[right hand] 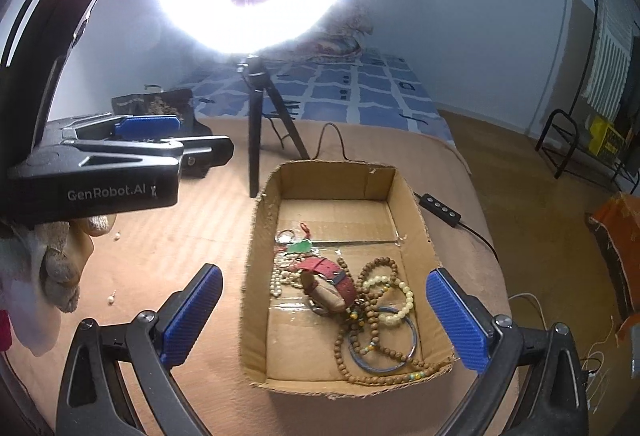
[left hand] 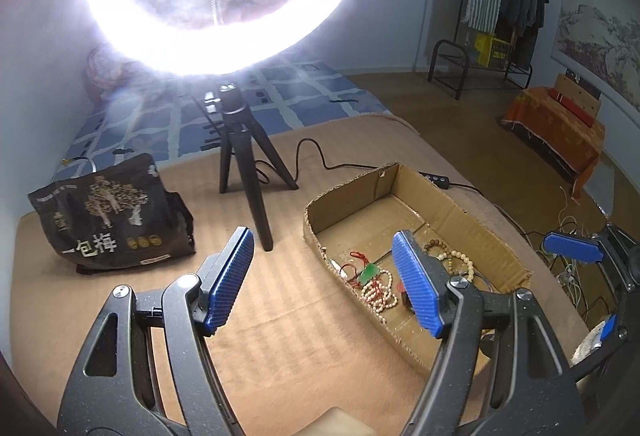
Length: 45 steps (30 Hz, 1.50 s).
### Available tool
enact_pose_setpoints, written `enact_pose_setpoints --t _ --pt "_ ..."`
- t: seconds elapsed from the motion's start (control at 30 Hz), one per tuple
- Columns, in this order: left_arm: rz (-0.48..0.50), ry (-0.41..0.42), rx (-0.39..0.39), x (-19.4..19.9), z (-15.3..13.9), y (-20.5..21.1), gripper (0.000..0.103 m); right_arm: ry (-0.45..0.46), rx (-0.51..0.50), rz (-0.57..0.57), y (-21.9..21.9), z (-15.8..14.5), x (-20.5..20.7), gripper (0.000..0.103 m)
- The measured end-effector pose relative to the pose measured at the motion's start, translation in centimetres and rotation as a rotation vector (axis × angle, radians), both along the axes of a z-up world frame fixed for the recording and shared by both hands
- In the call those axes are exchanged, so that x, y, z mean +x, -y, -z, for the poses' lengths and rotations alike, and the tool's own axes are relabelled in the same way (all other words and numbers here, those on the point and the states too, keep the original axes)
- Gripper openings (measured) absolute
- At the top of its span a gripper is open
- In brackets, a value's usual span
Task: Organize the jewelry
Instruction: 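Withdraw both open tools from the box toward the pearl earrings, then lower the left tool to one pearl earring while the right tool approaches the other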
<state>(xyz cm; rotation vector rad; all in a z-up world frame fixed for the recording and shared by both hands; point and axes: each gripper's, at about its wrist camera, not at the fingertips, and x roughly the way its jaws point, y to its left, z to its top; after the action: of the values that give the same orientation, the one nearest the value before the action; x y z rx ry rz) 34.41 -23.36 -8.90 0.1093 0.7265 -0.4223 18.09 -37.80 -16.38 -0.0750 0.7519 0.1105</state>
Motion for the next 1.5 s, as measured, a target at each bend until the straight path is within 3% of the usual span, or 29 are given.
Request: enact_pose_setpoints --t 0.27,0.6,0.97,1.23,1.5 --pt "-0.009 0.035 0.008 -2.2 -2.0 -2.8 0.074 0.024 -0.025 -0.032 -2.3 -1.7 -1.7 0.103" --pt "-0.055 0.062 0.003 -4.5 -3.8 -9.2 0.074 0.075 -0.021 -0.06 -5.0 -2.9 -4.3 0.103" --pt "-0.142 0.018 -0.009 -5.6 -1.2 -18.2 0.074 0.042 0.009 -0.166 -9.7 -1.1 -5.1 0.102" --pt "-0.177 -0.042 -0.023 -5.7 2.8 -22.7 0.074 -0.024 0.047 -0.229 -13.6 2.0 -4.6 0.083" --pt "-0.165 -0.102 -0.044 -5.5 6.7 -24.0 0.074 -0.104 0.09 -0.312 -17.1 5.7 -3.8 0.063"
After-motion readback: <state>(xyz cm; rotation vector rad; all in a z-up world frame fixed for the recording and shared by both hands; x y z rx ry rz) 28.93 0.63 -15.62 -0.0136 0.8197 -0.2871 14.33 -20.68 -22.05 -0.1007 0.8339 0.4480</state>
